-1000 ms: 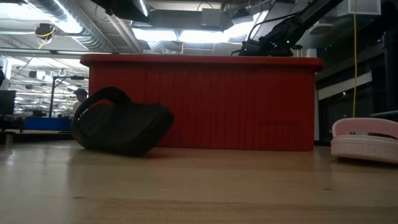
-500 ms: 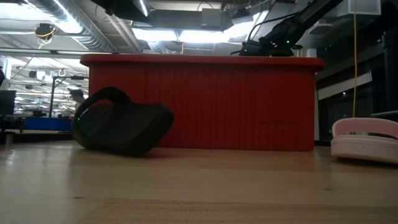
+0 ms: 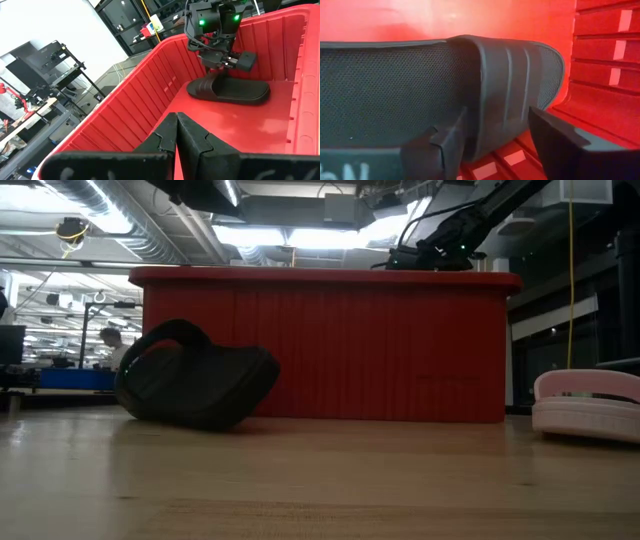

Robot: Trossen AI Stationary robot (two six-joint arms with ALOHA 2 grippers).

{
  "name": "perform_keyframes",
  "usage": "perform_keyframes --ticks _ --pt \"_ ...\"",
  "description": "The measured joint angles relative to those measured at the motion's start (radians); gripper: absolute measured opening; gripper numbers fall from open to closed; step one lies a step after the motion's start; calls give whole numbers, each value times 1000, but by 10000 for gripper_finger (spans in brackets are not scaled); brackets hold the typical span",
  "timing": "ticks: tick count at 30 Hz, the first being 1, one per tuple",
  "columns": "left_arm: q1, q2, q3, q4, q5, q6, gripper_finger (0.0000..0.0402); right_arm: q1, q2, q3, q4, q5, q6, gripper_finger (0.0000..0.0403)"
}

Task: Pick and place slides into bin
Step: Put the right black slide into the red bin, then put the black slide into the red bin

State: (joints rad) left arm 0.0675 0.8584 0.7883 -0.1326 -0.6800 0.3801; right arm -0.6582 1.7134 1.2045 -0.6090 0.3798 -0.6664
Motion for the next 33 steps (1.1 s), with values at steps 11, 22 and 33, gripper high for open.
perform_keyframes --ticks 11,22,33 --pt "0 0 0 -3 0 0 4 39 -8 75 -99 0 38 233" --pt "0 0 0 -21 0 0 4 55 -8 157 -175 0 93 233" --pt "0 0 0 -47 0 0 4 81 -8 256 -222 3 134 233"
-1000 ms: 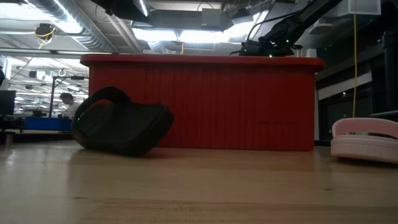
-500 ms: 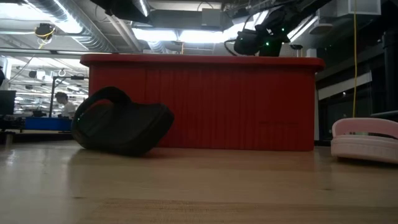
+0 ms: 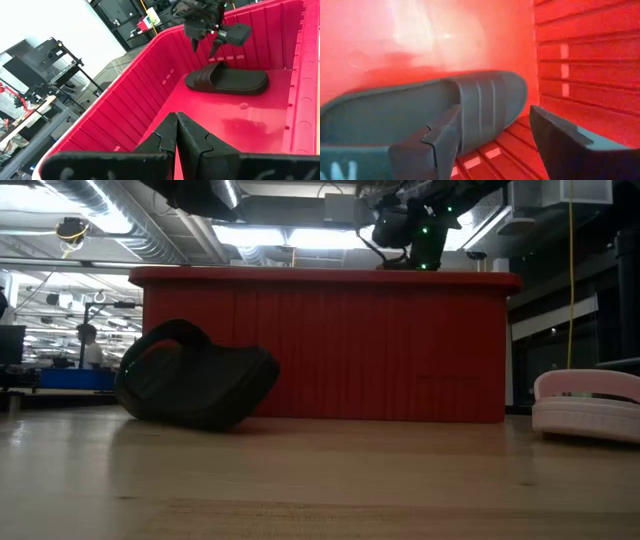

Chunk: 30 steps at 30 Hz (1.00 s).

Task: Pick and place slides into bin
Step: Put the black slide into the red bin

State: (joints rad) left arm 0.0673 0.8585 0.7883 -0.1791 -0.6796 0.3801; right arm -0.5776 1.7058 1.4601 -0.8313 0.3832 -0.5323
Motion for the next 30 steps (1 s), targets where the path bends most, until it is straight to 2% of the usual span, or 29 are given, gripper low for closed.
perform_keyframes --ticks 7,10,13,18,20,23,27,30 --pt "0 0 0 -8 0 0 4 38 0 37 -5 23 35 230" --pt "0 0 0 -9 0 23 4 60 0 59 -36 53 93 207" --pt "0 0 0 -9 0 68 4 91 0 103 -94 55 138 159" --pt "0 0 0 -11 6 71 4 158 0 195 -179 55 203 44" --pt "-4 -1 0 -26 36 76 3 189 -1 222 -198 56 207 12" --pt "-23 -1 0 -70 79 113 3 237 0 251 -237 95 207 13" --pt "-59 -1 0 -96 93 121 3 306 -2 261 -254 183 208 6" --pt "-92 -1 0 -96 94 116 3 355 -5 260 -260 202 219 7"
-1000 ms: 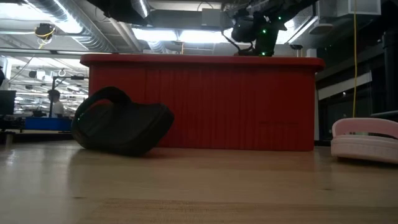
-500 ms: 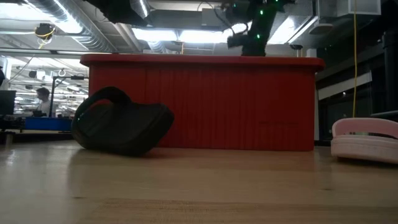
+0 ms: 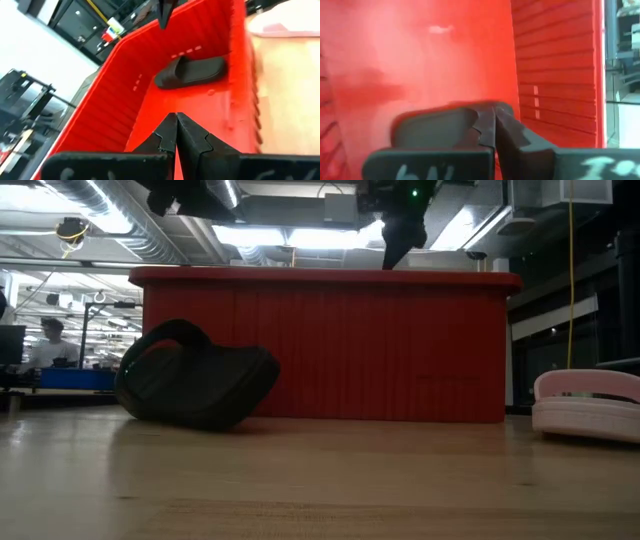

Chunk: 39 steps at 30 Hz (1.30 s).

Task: Pick and place slides into bin
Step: Put the black slide into the red bin

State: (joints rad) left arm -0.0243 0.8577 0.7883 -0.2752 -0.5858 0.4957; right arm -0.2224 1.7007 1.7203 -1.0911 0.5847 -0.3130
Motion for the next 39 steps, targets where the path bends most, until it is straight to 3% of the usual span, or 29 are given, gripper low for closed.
perform_keyframes --ticks 8,14,19,23,33,39 --pt "-151 0 0 -69 -64 -34 1 162 -1 0 -33 5 121 4" --pt "-331 0 0 -99 -183 -167 1 321 -1 -1 -91 138 259 3" --pt "-484 0 0 -105 -195 -280 1 444 -1 -10 -106 149 412 2" --pt "-593 12 0 -135 -294 -398 1 528 -1 -43 -72 149 462 2" --pt "-838 234 0 -207 -557 -694 1 670 0 -139 46 200 571 2" --pt "-955 341 0 -206 -647 -957 1 711 0 -176 85 230 627 4"
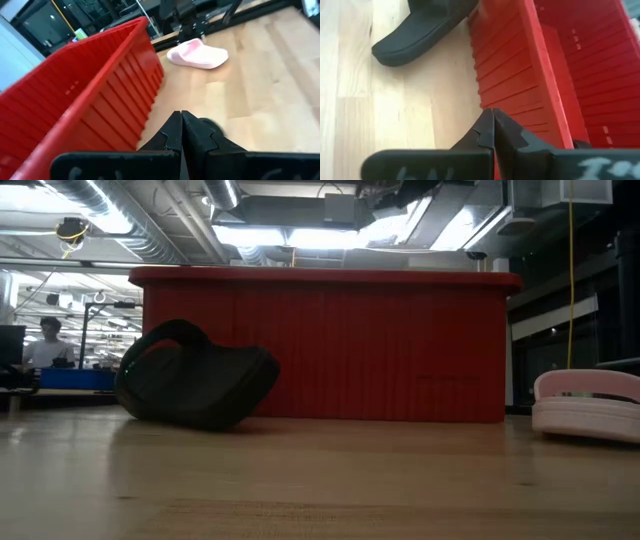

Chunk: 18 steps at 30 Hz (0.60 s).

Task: Pick and place slides into bin
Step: Put the black slide into the red bin

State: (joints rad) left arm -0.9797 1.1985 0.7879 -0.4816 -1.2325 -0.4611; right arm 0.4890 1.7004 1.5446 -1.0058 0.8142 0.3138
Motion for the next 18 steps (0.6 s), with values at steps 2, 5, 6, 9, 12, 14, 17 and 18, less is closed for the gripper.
perform_keyframes --ticks 2,5,6,9,12,14,17,18 --pt "-24 20 0 7 -7 -52 1 7 0 -15 23 17 -1 4" --pt "-34 41 8 14 24 -139 1 8 0 -30 54 19 0 4" --pt "-34 50 22 13 44 -160 1 8 0 -31 60 19 0 4" --pt "-34 82 81 -9 77 -166 1 8 0 -32 79 19 0 4" --pt "-34 132 153 -76 85 -168 1 8 0 -32 97 24 -1 4" --pt "-34 169 205 -136 90 -217 1 9 0 -32 102 29 0 4" --pt "-34 237 280 -256 135 -328 2 9 4 -32 102 30 -1 5" --pt "-34 260 307 -298 148 -372 2 9 5 -32 102 31 -1 5"
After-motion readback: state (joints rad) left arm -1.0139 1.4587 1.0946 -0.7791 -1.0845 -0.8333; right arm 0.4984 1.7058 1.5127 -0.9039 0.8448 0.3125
